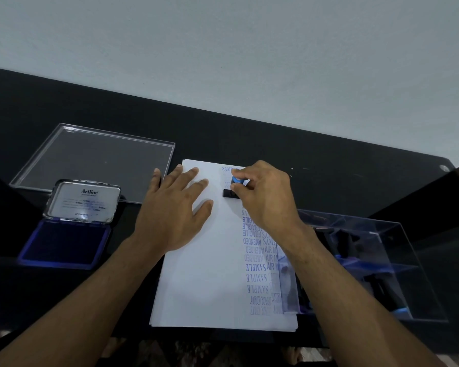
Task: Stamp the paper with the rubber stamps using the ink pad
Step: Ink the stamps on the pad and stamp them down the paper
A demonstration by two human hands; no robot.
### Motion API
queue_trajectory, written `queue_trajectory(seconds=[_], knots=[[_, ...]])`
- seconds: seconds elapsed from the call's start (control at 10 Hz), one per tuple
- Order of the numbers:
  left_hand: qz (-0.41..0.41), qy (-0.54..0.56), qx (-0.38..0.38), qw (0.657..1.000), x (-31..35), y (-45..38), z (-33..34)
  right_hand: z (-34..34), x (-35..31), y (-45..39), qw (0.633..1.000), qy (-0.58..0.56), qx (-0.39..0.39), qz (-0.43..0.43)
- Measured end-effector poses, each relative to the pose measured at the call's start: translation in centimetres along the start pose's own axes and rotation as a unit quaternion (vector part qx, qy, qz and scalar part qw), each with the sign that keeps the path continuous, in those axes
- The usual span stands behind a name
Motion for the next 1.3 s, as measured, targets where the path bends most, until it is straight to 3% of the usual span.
queue_trajectory(seconds=[1.3], knots=[[0.002,-0.002,0.011,1.0,-0.04,0.07,0.13,0.01,-0.05,-0.24,1.0,-0.015,-0.003,0.021]])
Point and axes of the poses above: each hand's wrist, its own y-axis away from the middle knuckle, its own z-axis out of the palm, x = y × z, the point moved 2 cm from there along -y, towards the middle knuckle, and after that the axes turned 13 degrees about -y, right-handed, at the moved point
